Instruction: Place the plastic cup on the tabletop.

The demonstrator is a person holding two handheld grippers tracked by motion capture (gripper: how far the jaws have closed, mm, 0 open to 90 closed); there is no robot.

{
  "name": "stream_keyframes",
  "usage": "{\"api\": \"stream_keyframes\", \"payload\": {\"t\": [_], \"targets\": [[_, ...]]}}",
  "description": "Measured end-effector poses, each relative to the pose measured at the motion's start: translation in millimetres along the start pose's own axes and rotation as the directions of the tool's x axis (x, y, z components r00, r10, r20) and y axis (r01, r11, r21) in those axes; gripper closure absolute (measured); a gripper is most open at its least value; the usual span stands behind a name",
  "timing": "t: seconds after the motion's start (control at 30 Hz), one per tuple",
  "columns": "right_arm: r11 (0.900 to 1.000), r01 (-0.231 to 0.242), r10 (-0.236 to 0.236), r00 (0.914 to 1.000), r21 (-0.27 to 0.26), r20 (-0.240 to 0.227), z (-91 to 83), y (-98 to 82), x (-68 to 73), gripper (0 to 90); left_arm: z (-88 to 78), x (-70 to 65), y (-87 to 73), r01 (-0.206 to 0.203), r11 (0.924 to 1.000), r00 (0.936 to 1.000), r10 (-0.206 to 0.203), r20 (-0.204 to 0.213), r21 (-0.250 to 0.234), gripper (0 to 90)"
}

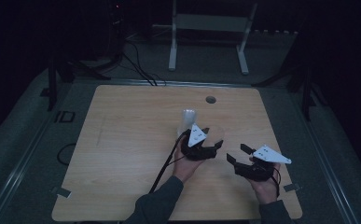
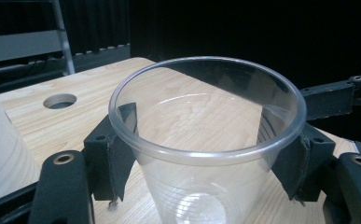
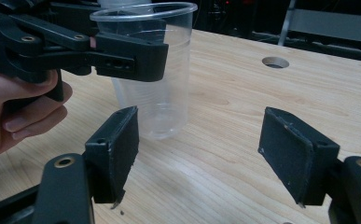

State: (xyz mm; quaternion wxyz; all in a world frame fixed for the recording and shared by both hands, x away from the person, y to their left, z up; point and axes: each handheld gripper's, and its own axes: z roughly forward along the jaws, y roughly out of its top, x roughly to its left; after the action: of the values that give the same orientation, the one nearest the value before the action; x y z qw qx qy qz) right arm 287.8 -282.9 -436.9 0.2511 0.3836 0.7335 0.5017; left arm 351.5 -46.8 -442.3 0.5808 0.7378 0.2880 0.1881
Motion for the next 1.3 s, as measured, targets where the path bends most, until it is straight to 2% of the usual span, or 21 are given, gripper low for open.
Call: {"api": "stream_keyframes", "payload": {"t": [0.37,0.7,1.3], "targets": [[1.000,-0.002,0.002,1.0000,0.001,0.002,-0.8,-0.6,0.1,28.4,3.0,0.8,-6.3,0.009,1.0000,0.9999,-0.009,-0.009,0.001,29.6],[1.000,-0.005,0.005,1.0000,-0.004,0.008,-2.9,-0.5,-1.4,28.4,8.3,1.0,-13.5,-0.001,0.9999,0.9994,0.001,-0.035,0.013,29.4],[1.000,-0.007,0.007,0.9999,-0.010,0.014,-5.0,-0.3,-3.5,28.4,18.0,-0.9,-23.9,-0.010,0.9991,0.9991,0.011,-0.041,0.041,28.8]]}}
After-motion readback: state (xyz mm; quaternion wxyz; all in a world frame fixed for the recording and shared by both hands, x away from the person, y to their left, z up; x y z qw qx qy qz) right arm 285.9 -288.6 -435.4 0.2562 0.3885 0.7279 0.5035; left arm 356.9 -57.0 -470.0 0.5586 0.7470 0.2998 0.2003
